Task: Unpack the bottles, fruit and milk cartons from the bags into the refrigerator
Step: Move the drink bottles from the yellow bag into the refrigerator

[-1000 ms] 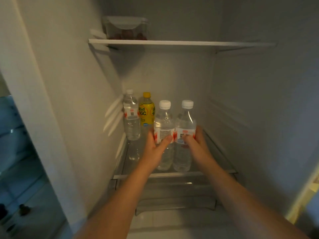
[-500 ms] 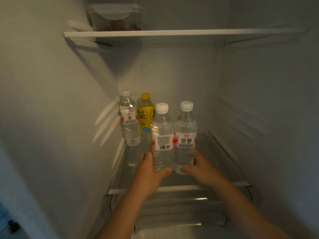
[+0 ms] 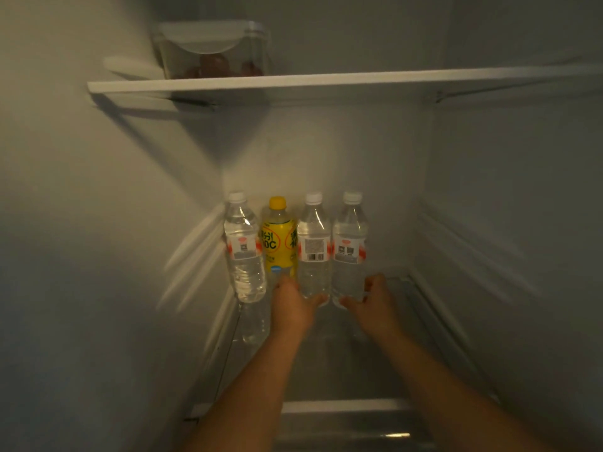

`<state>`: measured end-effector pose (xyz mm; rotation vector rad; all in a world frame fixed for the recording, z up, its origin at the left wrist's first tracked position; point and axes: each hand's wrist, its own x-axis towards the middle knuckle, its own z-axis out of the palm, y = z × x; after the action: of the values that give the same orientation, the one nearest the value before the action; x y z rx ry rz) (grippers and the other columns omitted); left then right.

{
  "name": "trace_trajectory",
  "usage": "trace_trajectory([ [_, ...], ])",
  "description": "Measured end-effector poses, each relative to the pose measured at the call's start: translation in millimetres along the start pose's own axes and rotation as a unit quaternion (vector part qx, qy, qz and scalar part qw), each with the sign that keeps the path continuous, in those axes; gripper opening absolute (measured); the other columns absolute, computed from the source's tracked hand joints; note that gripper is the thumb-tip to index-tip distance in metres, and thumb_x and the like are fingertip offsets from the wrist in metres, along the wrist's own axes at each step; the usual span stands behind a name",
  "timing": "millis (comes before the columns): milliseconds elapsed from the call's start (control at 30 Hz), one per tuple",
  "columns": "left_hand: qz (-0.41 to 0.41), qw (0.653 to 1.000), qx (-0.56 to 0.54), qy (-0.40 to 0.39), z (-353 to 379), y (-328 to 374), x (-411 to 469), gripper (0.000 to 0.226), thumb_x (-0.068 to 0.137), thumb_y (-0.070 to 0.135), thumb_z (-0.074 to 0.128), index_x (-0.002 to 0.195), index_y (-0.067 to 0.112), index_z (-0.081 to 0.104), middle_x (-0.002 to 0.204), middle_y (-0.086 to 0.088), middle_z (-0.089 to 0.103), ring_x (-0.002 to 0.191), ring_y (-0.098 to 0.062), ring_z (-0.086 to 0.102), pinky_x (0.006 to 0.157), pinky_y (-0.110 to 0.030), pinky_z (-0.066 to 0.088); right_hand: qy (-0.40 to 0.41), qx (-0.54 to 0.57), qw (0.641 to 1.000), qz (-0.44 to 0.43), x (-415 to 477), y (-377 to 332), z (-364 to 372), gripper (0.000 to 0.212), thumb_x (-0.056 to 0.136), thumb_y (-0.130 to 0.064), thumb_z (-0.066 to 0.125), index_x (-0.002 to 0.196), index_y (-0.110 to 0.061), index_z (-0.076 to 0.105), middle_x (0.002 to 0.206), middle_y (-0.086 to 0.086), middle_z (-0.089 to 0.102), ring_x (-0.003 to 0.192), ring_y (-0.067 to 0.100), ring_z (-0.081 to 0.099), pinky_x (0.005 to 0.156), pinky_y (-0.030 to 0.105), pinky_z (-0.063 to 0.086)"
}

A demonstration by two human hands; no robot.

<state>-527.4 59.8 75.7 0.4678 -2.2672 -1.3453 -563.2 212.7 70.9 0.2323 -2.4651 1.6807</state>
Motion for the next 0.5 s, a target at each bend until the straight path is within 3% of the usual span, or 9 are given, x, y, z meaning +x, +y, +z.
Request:
trace_trajectory([
  [100,-0.010,0.998,0.057,0.024,4.5,0.0,4.9,0.026,0.079,0.024,0.082,0.088,0.004,0.067,0.082,-0.007,0.070,0.080,-0.024,0.068,0.071,-0.035,0.051,0.017,-0.051,0.998,-0.016,11.5,5.6,12.9,0.040,0.080,-0.027,0.081,0.104,-0.020,0.050,0.104,0.001,0.065,0.094,0.021,0.065,0.075,0.035,0.054],
  [167,-0.014,0.995,0.083,0.045,7.5,-2.6,6.6,0.025,0.082,0.027,0.079,0.077,0.005,0.069,0.077,-0.012,0.071,0.078,-0.030,0.069,0.068,-0.037,0.052,0.020,-0.088,0.996,-0.018,16.4,7.6,17.5,0.035,0.084,-0.032,0.076,0.107,-0.018,0.054,0.107,0.003,0.068,0.097,0.024,0.066,0.079,0.038,0.055],
  [333,-0.024,0.991,0.104,0.078,12.0,-3.1,7.3,0.025,0.085,0.031,0.076,0.081,0.007,0.069,0.081,-0.012,0.071,0.080,-0.029,0.069,0.068,-0.035,0.051,0.026,-0.152,0.988,-0.021,25.7,12.0,20.2,0.042,0.089,-0.038,0.069,0.123,-0.018,0.058,0.117,0.007,0.066,0.106,0.028,0.063,0.087,0.039,0.053],
  [500,-0.031,0.994,0.089,0.056,9.2,0.5,2.7,0.027,0.085,0.031,0.075,0.082,0.007,0.063,0.084,-0.011,0.069,0.083,-0.030,0.068,0.068,-0.034,0.048,0.001,-0.172,0.985,-0.019,26.6,8.8,17.6,0.053,0.086,-0.041,0.068,0.133,-0.021,0.053,0.130,0.010,0.057,0.114,0.029,0.059,0.094,0.042,0.051],
])
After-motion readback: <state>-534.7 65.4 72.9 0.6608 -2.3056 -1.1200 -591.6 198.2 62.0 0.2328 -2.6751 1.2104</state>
